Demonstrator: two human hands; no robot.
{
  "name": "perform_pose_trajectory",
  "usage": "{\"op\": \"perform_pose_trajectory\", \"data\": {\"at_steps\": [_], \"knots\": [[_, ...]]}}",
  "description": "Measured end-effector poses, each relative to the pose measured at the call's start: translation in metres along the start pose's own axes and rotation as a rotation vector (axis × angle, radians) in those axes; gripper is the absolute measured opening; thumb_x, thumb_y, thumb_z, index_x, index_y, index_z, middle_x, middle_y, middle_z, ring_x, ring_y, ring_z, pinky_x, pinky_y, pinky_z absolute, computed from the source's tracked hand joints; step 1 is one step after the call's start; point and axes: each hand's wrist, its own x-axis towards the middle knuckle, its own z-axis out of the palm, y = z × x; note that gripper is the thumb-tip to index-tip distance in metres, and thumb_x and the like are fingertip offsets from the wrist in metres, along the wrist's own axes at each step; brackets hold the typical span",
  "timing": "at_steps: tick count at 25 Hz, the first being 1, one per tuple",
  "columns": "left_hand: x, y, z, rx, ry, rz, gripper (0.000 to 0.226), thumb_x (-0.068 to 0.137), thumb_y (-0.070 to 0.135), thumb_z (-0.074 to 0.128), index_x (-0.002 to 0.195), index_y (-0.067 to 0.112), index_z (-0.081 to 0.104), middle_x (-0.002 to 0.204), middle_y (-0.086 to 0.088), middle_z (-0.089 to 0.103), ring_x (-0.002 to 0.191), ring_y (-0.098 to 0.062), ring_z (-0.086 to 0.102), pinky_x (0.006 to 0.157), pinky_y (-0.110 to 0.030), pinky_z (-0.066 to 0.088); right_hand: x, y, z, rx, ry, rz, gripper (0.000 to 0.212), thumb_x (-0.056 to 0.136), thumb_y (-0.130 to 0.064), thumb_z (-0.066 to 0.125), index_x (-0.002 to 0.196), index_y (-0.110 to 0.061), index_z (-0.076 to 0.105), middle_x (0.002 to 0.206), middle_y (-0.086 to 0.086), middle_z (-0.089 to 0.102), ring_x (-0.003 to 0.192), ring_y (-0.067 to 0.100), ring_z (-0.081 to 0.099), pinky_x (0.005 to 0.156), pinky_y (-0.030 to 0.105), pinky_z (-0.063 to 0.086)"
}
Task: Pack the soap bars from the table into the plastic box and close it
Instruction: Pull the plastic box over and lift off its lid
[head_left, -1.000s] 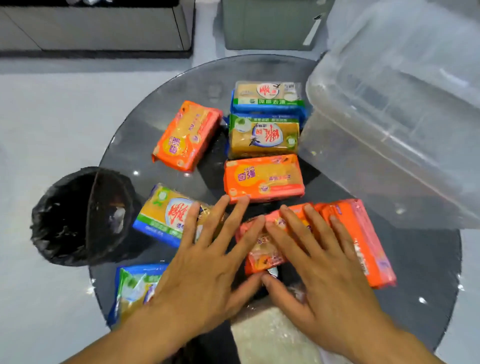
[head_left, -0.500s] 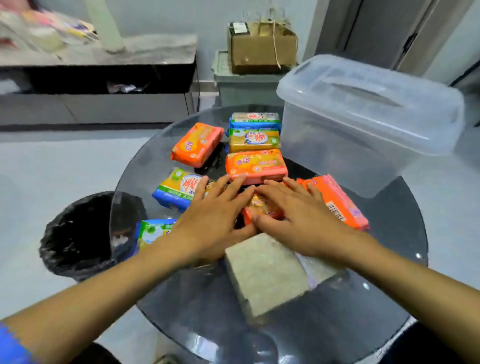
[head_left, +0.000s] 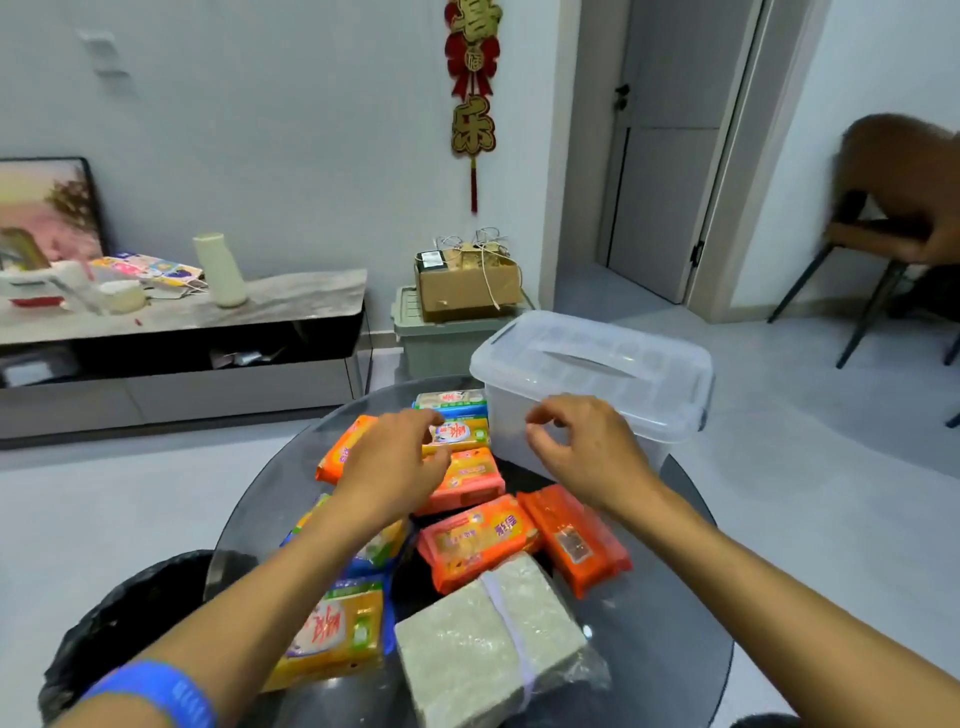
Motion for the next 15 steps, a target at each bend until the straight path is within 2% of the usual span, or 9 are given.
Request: {"op": "perform_pose_trajectory", "data": {"at_steps": [1,3,5,7,9,11,13,15], "knots": [[0.025,0.013,-0.005,-0.052,0.067,-0.017,0.035,0.085,0.037,0.059,0.117,0.023,0.061,0.101,0.002,0.069,0.091,-0.019,0.061,0.073,-0.035,0.051,0.014,0.007,-0.013,-0.023,0.083,0.028,0.018,0.087,-0.027,0.057,0.087,-0.017,0.071,0.089,0.001,0.073,0.08,0.021,0.064,0.07,0.04,0.055],[0.072,0.037,-0.008,-0.123,0.116,-0.039,0.032,0.085,0.034,0.057,0.114,0.022,0.062,0.096,0.001,0.069,0.09,-0.022,0.063,0.077,-0.037,0.052,0.034,0.022,-0.033,-0.131,0.216,0.054,0.018,0.087,-0.024,0.054,0.08,-0.016,0.068,0.081,0.003,0.072,0.073,0.024,0.062,0.062,0.039,0.053],[0.112,0.056,0.003,-0.06,0.07,-0.026,0.041,0.087,0.037,0.053,0.124,0.021,0.057,0.115,-0.004,0.065,0.106,-0.027,0.059,0.088,-0.045,0.05,0.049,0.047,-0.049,-0.258,0.303,0.127,0.019,0.087,-0.025,0.052,0.085,-0.015,0.068,0.089,0.005,0.071,0.082,0.027,0.059,0.069,0.038,0.05],[0.142,0.065,0.02,0.008,-0.046,-0.047,0.049,0.09,0.041,0.049,0.135,0.02,0.048,0.136,-0.008,0.054,0.121,-0.031,0.05,0.098,-0.049,0.044,0.058,0.082,-0.062,-0.43,0.277,0.355,0.028,0.087,-0.03,0.051,0.106,-0.014,0.065,0.114,0.009,0.064,0.102,0.033,0.053,0.085,0.043,0.043],[0.163,0.068,0.036,-0.019,-0.145,-0.126,0.053,0.094,0.045,0.044,0.139,0.017,0.042,0.143,-0.01,0.048,0.125,-0.033,0.047,0.1,-0.047,0.042,0.059,0.116,-0.072,-0.416,0.159,0.651,0.041,0.089,-0.034,0.048,0.122,-0.012,0.054,0.126,0.015,0.056,0.109,0.039,0.051,0.091,0.047,0.042],[0.173,0.065,0.05,-0.075,-0.173,-0.215,0.049,0.095,0.046,0.043,0.132,0.014,0.051,0.133,-0.013,0.057,0.11,-0.03,0.056,0.085,-0.041,0.046,0.057,0.135,-0.074,-0.193,0.106,0.804,0.04,0.09,-0.034,0.044,0.123,-0.012,0.049,0.119,0.016,0.059,0.1,0.04,0.057,0.088,0.05,0.05],[0.175,0.059,0.058,-0.197,-0.146,-0.29,0.039,0.095,0.043,0.045,0.111,0.012,0.063,0.111,-0.012,0.066,0.084,-0.023,0.058,0.067,-0.035,0.045,0.057,0.142,-0.073,-0.122,0.138,0.797,0.033,0.091,-0.034,0.04,0.116,-0.014,0.05,0.108,0.015,0.062,0.091,0.038,0.059,0.082,0.051,0.054],[0.179,0.053,0.059,-0.352,-0.128,-0.365,0.032,0.093,0.04,0.05,0.096,0.012,0.065,0.098,-0.011,0.066,0.08,-0.024,0.06,0.068,-0.037,0.051,0.06,0.143,-0.074,-0.126,0.163,0.773,0.026,0.091,-0.033,0.038,0.107,-0.015,0.05,0.1,0.014,0.062,0.085,0.038,0.06,0.078,0.049,0.055]]}}
